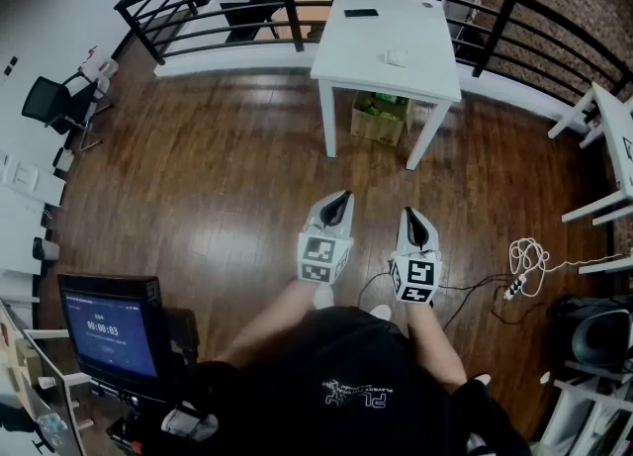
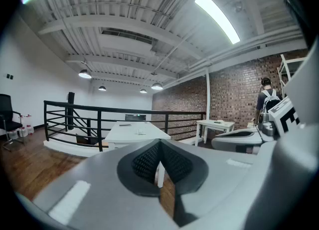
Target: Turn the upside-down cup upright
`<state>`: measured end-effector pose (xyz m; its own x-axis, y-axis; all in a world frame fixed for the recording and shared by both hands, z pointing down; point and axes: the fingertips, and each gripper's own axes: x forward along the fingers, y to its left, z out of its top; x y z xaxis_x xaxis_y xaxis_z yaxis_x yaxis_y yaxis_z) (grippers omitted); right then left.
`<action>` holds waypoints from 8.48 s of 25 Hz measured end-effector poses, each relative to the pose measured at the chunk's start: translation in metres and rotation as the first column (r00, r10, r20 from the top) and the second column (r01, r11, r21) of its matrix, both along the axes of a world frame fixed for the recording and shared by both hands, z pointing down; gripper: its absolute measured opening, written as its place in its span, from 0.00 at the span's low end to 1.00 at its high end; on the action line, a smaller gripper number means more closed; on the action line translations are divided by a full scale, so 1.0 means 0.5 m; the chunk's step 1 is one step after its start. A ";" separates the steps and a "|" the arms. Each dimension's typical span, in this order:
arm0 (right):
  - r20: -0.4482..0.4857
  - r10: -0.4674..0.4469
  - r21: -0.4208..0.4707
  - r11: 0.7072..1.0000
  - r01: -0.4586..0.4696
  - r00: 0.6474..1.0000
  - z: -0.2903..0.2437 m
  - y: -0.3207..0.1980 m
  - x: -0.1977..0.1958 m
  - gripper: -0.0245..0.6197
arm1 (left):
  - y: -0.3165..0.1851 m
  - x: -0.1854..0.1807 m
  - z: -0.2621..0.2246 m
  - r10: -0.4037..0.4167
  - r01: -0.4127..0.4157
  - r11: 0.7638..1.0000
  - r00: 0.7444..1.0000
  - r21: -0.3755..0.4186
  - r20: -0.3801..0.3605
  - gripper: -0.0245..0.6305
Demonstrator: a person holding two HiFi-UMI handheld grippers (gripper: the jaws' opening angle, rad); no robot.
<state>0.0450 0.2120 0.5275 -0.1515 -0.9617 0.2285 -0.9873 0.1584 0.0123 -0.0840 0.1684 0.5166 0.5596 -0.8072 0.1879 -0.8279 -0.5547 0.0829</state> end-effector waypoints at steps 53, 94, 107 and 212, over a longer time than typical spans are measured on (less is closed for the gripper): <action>-0.005 0.019 -0.025 1.000 -0.019 1.000 0.025 -0.312 0.017 0.06 | -0.316 0.037 0.050 0.036 -0.035 0.999 0.999 -0.036 0.017 0.03; 0.049 -0.034 -0.030 0.999 0.035 0.998 0.049 -0.652 0.153 0.06 | -0.646 0.172 0.056 -0.004 0.007 0.999 0.997 -0.035 0.078 0.03; 0.030 -0.024 -0.025 0.999 0.025 0.999 0.047 -0.801 0.140 0.06 | -0.790 0.186 0.037 0.045 -0.045 0.999 0.997 -0.009 0.065 0.03; -0.515 -0.580 -0.518 0.797 0.310 0.631 0.226 -1.151 0.259 0.08 | -1.078 0.207 0.141 -0.065 0.079 0.986 0.993 -0.148 0.100 0.03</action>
